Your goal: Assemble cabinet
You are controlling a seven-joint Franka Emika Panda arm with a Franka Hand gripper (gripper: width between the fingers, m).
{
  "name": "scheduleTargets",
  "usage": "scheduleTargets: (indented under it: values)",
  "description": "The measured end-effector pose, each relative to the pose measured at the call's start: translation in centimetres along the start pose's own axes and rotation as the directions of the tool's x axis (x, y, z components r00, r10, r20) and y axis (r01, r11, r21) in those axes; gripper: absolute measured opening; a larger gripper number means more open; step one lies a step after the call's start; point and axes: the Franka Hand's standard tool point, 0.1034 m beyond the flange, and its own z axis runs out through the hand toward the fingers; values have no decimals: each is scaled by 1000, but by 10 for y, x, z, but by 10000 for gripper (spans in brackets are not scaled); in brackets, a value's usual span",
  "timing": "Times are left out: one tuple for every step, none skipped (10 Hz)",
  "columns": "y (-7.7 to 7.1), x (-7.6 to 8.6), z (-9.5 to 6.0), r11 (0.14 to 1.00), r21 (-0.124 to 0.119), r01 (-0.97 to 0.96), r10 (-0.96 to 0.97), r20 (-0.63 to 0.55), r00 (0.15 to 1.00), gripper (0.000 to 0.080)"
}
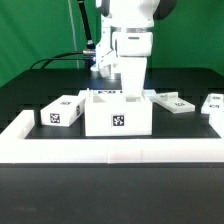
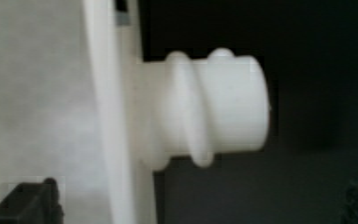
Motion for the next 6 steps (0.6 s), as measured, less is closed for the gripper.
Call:
scheduleTargets:
  values:
    - [1,0,1,1000,1,0,0,0,1000,798]
    - [2,0,1,1000,-1,-2,2,-1,1000,798]
    - [1,0,1,1000,0,-2,2,-1,1000,688]
    - [1,0,1,1000,0,-2,2,-1,1000,553]
    - [1,0,1,1000,0,-2,2,-1,1000,553]
    - [1,0,1,1000,0,-2,2,-1,1000,378]
